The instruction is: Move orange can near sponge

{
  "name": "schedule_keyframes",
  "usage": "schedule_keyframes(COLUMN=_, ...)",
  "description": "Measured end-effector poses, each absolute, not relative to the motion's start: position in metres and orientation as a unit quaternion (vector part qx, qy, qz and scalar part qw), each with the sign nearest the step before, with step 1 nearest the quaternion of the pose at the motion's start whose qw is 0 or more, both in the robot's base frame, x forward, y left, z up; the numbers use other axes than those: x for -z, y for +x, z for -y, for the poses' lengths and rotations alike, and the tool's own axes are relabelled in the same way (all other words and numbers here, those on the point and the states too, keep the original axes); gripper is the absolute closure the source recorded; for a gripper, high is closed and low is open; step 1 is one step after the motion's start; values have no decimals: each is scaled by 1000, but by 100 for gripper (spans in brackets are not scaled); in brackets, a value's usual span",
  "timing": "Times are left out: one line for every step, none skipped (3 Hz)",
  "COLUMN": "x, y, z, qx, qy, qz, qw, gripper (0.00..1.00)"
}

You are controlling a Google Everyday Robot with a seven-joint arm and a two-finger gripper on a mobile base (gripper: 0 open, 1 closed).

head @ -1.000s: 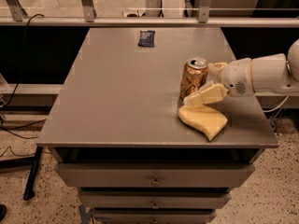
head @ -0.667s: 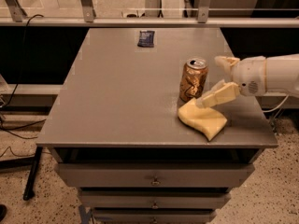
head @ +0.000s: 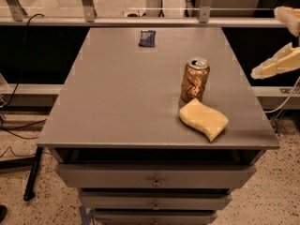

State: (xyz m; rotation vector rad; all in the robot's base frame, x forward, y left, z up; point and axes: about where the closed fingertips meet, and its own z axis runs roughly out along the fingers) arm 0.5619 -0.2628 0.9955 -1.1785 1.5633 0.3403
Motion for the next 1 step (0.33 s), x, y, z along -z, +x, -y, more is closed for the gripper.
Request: schedule_keyframes(x=-1009, y=563, z=267, qx=-134, qy=-496, qz=-654, qw=555, gripper=0)
